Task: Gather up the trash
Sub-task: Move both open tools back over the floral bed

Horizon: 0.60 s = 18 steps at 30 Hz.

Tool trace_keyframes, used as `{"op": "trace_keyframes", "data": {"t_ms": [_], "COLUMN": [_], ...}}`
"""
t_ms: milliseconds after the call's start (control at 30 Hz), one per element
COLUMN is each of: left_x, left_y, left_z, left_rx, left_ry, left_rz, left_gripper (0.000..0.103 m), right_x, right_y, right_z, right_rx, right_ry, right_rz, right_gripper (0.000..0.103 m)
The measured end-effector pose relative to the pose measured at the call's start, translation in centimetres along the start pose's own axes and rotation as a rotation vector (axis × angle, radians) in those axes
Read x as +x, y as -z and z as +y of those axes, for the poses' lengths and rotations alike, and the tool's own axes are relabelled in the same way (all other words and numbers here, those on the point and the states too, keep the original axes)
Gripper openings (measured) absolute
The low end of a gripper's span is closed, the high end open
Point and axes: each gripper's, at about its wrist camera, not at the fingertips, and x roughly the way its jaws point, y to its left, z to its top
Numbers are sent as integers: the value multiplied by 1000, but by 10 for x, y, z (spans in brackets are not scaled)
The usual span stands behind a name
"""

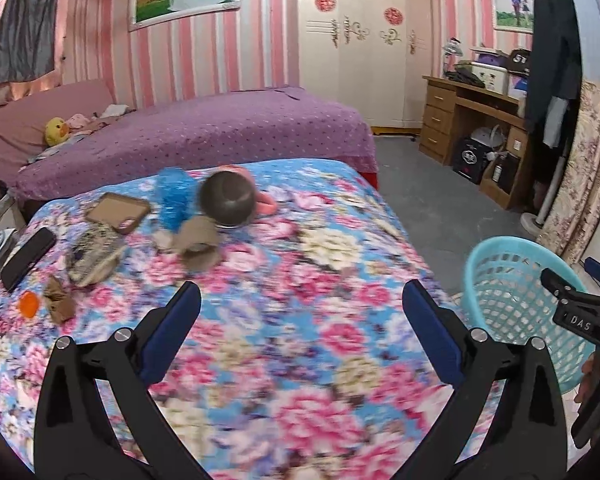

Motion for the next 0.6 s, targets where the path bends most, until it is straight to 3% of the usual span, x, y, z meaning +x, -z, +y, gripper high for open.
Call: {"op": "trace_keyframes", "data": {"t_ms": [200,433,600], "left_x": [-7,-6,-1], "left_y": [-4,8,14], "left_z": [43,87,111], "left_rx": [-4,19,-10], "left_ry": [-45,-129,-129], "left_rz": [-11,-31,-10], "left_gripper": [97,97,97], "right_x": [-4,-2,1], "right_y": [-5,-4,-4], "right_z": [10,30,44], "right_rx": [65,41,22], "right_ry": [-36,-34,-31], "right_rz": [-19,-16,-9], "right_gripper": [99,99,99]}}
